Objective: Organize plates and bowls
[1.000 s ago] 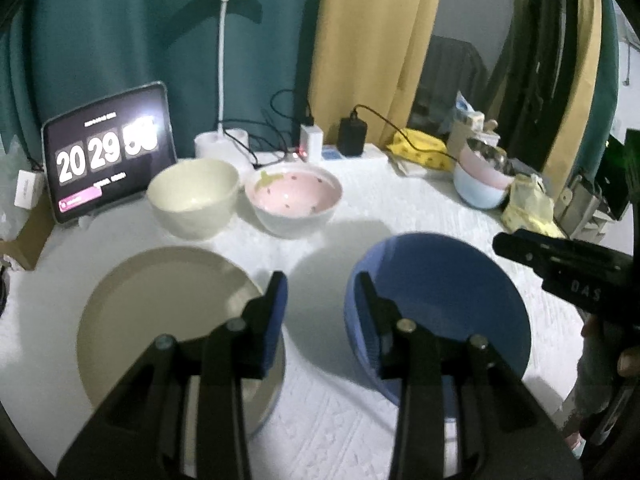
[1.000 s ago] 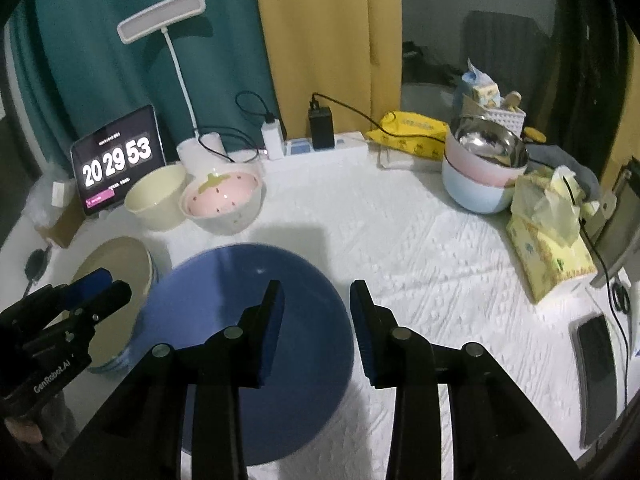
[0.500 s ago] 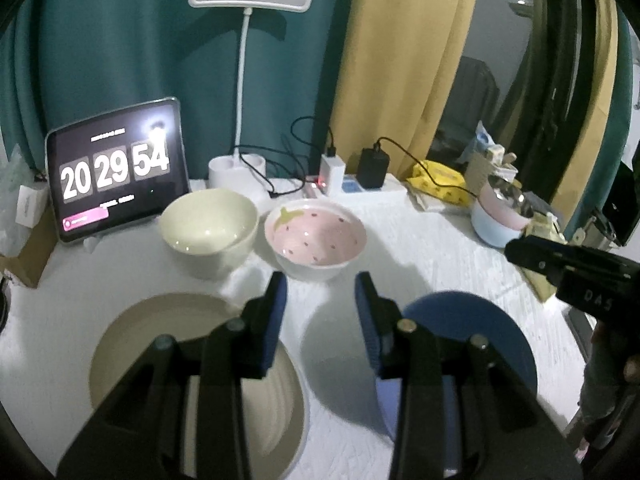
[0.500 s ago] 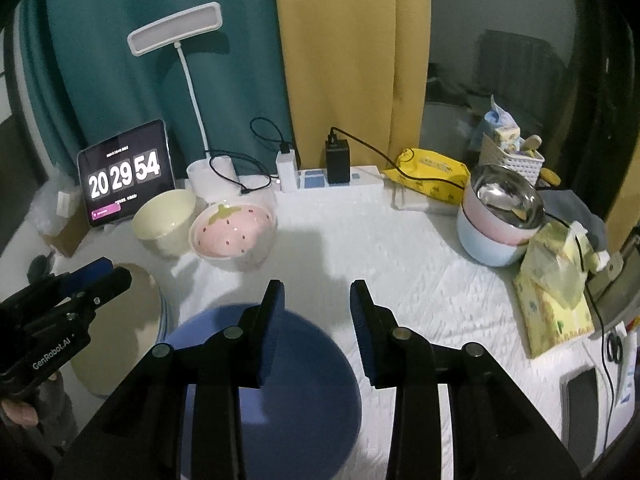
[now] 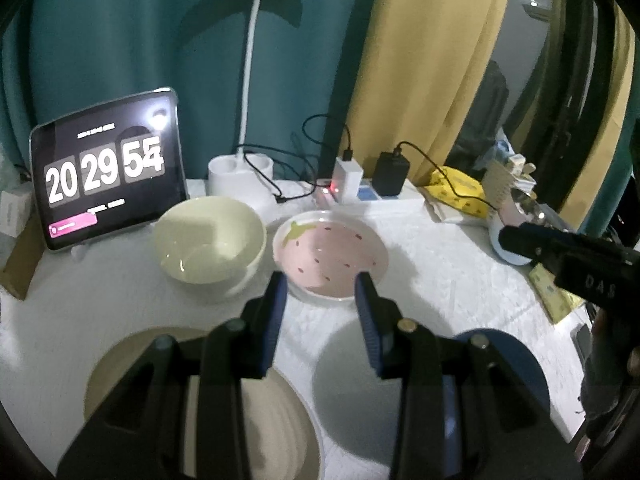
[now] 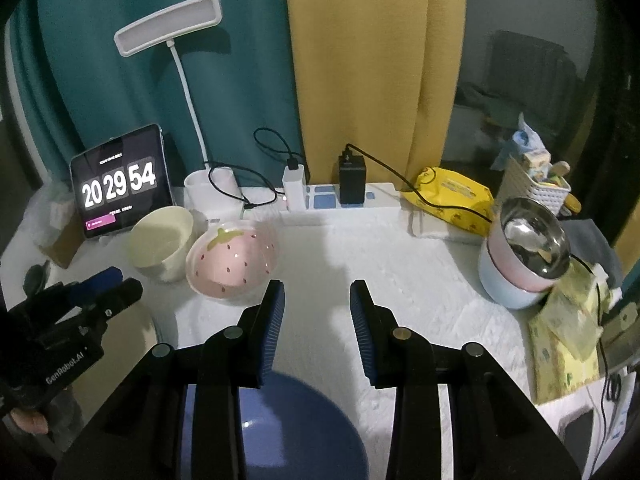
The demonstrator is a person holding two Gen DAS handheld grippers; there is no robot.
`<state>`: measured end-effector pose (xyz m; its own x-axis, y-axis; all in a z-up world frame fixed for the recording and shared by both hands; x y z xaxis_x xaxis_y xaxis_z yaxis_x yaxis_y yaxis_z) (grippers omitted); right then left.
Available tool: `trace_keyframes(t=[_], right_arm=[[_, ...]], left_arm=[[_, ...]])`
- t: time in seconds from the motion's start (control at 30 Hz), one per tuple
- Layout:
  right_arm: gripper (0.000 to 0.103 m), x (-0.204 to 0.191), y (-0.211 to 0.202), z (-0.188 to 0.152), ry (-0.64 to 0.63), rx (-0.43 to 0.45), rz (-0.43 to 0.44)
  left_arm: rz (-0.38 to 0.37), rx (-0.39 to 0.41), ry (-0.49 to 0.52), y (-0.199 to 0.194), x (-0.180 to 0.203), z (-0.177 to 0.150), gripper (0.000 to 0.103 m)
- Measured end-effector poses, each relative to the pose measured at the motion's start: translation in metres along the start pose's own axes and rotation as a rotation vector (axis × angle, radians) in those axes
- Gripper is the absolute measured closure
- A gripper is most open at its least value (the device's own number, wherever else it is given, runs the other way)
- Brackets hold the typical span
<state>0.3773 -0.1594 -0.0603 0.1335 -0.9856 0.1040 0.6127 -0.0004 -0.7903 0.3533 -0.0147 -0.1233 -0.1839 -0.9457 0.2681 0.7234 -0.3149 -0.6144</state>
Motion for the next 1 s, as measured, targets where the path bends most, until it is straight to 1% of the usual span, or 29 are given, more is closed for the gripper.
trace_keyframes(t=[0.13, 0.3, 0.57, 0.77, 1.0], right_arm=[[0.067, -0.009, 0.020, 0.010, -0.005, -0.025, 0.010], [0.067, -0.015, 0.046, 0.014, 0.002, -0.068, 0.025], [0.067, -0.024, 0.081, 0.012, 0.001, -0.126, 0.048], [0.067, -0.036, 0.108, 0.008, 0.010, -0.186, 0.072], [0.067, -0.049, 0.132, 0.005, 0.037, -0.247, 0.104]], left_arm=[[0.005, -0.025, -0.029, 0.016, -0.009, 0.002, 0.066], [0.012, -0.061, -0.048, 0.037, -0.018, 0.000, 0.066], [0.028, -0.119, -0.075, 0.066, -0.027, -0.004, 0.066], [0.045, -0.154, -0.083, 0.081, -0.030, -0.007, 0.066], [0.047, -0.190, -0.104, 0.096, -0.038, -0.008, 0.066]])
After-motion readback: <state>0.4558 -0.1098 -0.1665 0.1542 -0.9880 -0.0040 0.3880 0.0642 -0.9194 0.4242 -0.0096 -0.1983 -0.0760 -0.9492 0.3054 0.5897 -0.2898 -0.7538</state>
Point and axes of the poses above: each gripper's, at about its wrist camera, not at the fingertips, and y roughly the way its jaws point, x to its right, z to its top, the point moved 7 cm from there along y, roughly the way its jaws point, and after that the axes turned 9 degrees about -z, right-handed, at the moved point
